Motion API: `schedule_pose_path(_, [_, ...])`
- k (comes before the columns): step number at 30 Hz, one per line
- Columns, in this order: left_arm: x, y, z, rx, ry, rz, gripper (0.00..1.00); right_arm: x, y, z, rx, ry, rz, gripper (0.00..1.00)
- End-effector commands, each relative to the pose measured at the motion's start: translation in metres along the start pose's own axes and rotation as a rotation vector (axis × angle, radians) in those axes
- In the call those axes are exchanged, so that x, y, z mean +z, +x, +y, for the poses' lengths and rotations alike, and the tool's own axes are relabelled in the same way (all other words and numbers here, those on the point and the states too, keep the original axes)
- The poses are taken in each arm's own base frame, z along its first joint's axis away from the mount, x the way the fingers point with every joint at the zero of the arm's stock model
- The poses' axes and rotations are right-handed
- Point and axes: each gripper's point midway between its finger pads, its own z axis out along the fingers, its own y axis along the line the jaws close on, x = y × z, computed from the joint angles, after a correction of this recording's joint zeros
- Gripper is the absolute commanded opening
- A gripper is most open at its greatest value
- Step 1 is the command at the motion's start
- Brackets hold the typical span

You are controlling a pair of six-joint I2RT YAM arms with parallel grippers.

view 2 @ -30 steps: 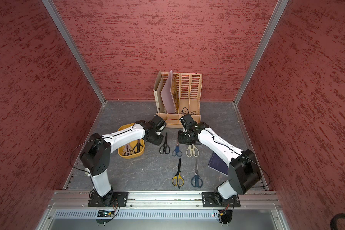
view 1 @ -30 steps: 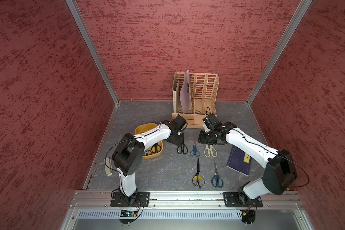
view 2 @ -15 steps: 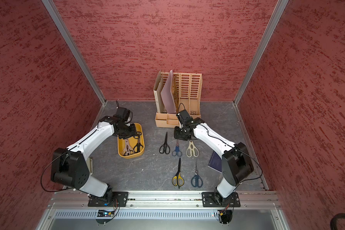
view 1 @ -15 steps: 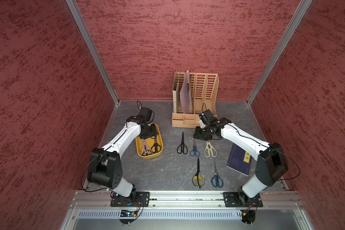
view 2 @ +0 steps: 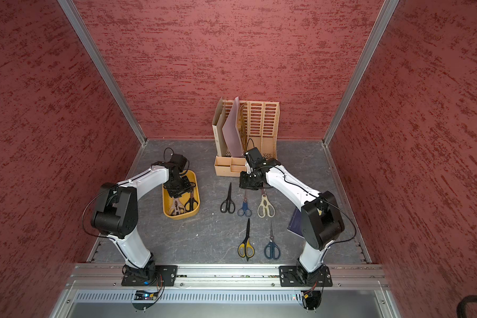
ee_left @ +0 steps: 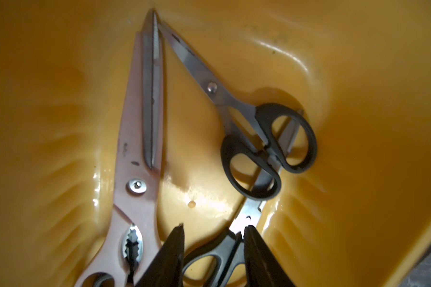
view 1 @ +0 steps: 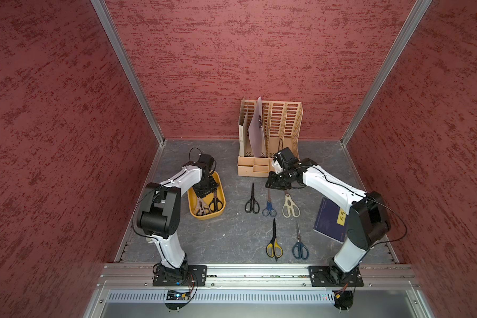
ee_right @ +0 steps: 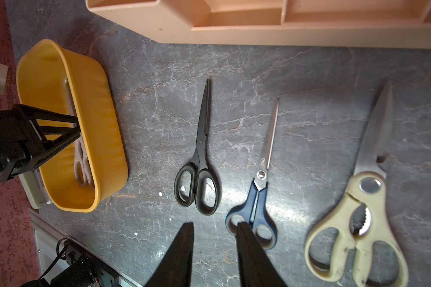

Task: Take the scissors out of the storage box
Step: Pick up the scissors from the storage box.

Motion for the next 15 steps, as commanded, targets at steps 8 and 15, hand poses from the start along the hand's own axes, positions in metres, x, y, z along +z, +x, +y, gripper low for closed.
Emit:
schedule_pose_path(8, [0.005,-0.033,-0.014,-0.087,0.012,-0.080,0.35,0.000,-0.015,-0.001,-0.012,-0.061,0.019,0.33])
schedule_pose_path(15, [0.012,-0.030,-0.014,-0.090,0.003,-0.069,0.31,0.002,-0.015,-0.008,-0.004,-0.056,0.026,0.34])
